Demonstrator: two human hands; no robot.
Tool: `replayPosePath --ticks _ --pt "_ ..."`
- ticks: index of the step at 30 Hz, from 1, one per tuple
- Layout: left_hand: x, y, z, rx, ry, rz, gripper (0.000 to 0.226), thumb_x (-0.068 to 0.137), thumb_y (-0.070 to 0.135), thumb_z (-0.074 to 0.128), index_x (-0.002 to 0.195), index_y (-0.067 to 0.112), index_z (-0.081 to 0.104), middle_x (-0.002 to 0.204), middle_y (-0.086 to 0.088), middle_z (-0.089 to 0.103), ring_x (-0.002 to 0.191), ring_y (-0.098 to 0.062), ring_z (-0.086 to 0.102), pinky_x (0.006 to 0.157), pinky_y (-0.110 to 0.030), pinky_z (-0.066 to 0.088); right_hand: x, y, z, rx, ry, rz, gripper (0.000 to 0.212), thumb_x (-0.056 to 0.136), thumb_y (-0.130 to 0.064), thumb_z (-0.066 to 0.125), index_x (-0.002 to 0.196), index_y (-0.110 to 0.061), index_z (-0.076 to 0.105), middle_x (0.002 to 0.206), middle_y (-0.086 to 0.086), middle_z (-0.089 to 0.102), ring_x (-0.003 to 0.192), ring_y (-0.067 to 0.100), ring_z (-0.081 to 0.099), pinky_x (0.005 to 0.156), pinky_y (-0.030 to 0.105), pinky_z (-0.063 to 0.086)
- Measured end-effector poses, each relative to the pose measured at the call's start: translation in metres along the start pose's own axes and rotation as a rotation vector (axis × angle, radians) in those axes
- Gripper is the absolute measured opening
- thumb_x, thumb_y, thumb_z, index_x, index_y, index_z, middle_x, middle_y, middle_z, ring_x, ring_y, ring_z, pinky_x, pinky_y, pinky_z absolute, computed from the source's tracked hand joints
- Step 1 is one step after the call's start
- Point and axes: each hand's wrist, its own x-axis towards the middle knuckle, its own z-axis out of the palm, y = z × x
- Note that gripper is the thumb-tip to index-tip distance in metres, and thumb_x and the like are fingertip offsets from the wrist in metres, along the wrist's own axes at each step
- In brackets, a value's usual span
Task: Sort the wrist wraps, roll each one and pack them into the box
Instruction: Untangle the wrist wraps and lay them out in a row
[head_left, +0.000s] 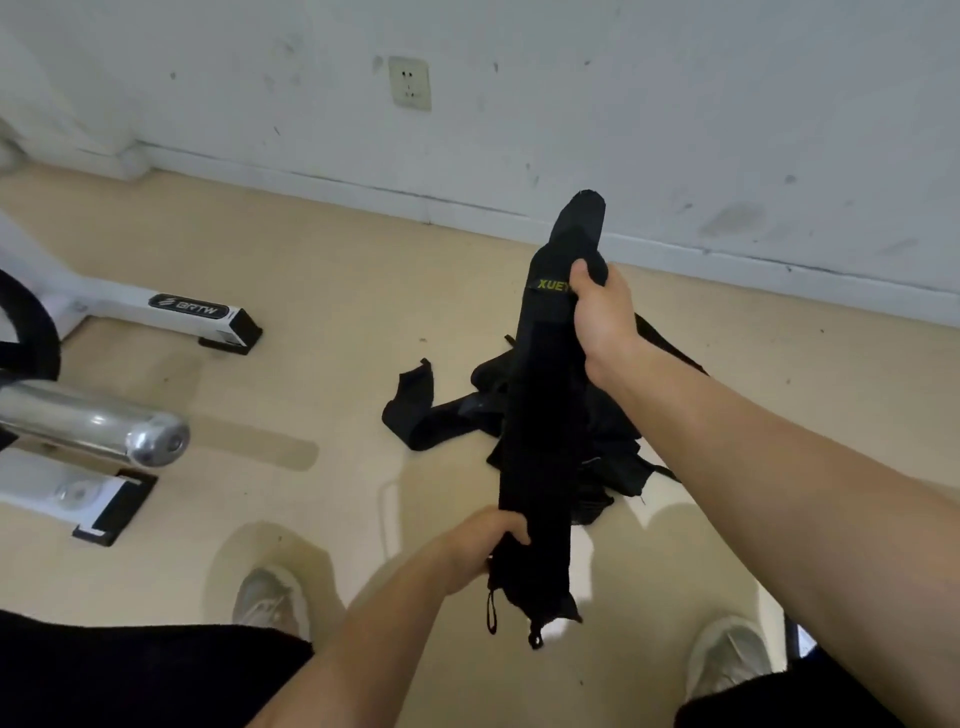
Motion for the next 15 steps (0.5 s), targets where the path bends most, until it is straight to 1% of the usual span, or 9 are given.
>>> replayPosePath --ticks 1,2,3,4,5,6,10,13,15 --pt "0.003 -0.004 -0.004 0.008 0.015 -0.011 0.030 0.067 0.018 0.057 0.095 0.009 0.060 0.096 -0.005 0.062 0.093 -0.021 0.061 0.079 -0.030 0.050 0.004 0.006 0.003 0.008 -0.010 0.033 0.040 0.105 -0.035 0.047 0.141 -0.018 0.051 0.126 0.005 0.065 0.115 0.028 0.063 0.104 0.051 0.051" --pt "0.006 -0.009 -0.008 0.014 0.025 -0.014 0.028 0.070 0.014 0.055 0.097 0.010 0.060 0.097 -0.006 0.062 0.095 -0.022 0.061 0.079 -0.031 0.051 0.007 0.013 0.007 0.013 -0.020 0.070 0.040 0.103 -0.030 0.048 0.141 -0.016 0.052 0.125 0.007 0.065 0.115 0.029 0.063 0.104 0.051 0.051" --pt "0.010 -0.013 -0.012 0.008 0.038 -0.013 0.030 0.076 0.010 0.053 0.105 0.009 0.063 0.104 -0.008 0.066 0.102 -0.024 0.064 0.084 -0.034 0.055 0.010 0.019 0.012 0.001 -0.032 0.107 0.040 0.100 -0.025 0.050 0.138 -0.015 0.052 0.123 0.008 0.065 0.113 0.031 0.063 0.103 0.051 0.051" --pt "0.013 -0.019 -0.016 -0.014 0.054 -0.022 0.036 0.082 0.007 0.053 0.116 0.009 0.064 0.114 -0.008 0.070 0.111 -0.026 0.066 0.092 -0.037 0.057 0.013 0.025 0.017 -0.027 -0.047 0.136 0.040 0.096 -0.021 0.051 0.136 -0.015 0.053 0.122 0.010 0.065 0.112 0.031 0.063 0.103 0.051 0.051" --pt "0.016 -0.024 -0.019 -0.053 0.064 -0.033 0.041 0.085 0.006 0.054 0.125 0.012 0.063 0.120 -0.008 0.072 0.116 -0.028 0.067 0.099 -0.040 0.057 0.016 0.033 0.022 -0.059 -0.066 0.153 0.042 0.093 -0.019 0.053 0.134 -0.015 0.053 0.122 0.010 0.064 0.112 0.032 0.062 0.103 0.051 0.051" --pt "0.019 -0.030 -0.023 -0.100 0.069 -0.035 0.043 0.086 0.007 0.056 0.128 0.014 0.064 0.122 -0.009 0.074 0.116 -0.028 0.069 0.103 -0.043 0.056 0.018 0.041 0.027 -0.086 -0.081 0.167 0.044 0.090 -0.016 0.054 0.134 -0.016 0.052 0.122 0.010 0.064 0.112 0.032 0.062 0.103 0.052 0.051" --pt "0.029 -0.057 -0.042 -0.273 0.097 -0.040 0.033 0.099 0.006 0.057 0.130 0.010 0.066 0.121 -0.008 0.076 0.114 -0.026 0.072 0.096 -0.039 0.059 0.032 0.083 0.050 -0.157 -0.123 0.225 0.048 0.089 -0.013 0.061 0.136 -0.016 0.050 0.123 0.009 0.062 0.113 0.032 0.061 0.101 0.054 0.052" --pt "0.035 -0.084 -0.056 -0.350 0.104 -0.070 0.037 0.102 0.007 0.057 0.136 0.020 0.061 0.127 -0.003 0.074 0.120 -0.025 0.069 0.100 -0.046 0.058 0.038 0.117 0.074 -0.190 -0.185 0.256 0.045 0.094 -0.009 0.062 0.137 -0.018 0.053 0.125 0.006 0.064 0.113 0.027 0.062 0.100 0.047 0.053" --pt "0.037 -0.104 -0.065 -0.406 0.141 -0.080 0.039 0.103 0.010 0.059 0.140 0.023 0.057 0.130 -0.003 0.072 0.122 -0.027 0.068 0.102 -0.049 0.056 0.036 0.141 0.096 -0.234 -0.254 0.269 0.048 0.095 -0.007 0.062 0.140 -0.019 0.052 0.128 0.005 0.063 0.117 0.026 0.061 0.102 0.047 0.052"
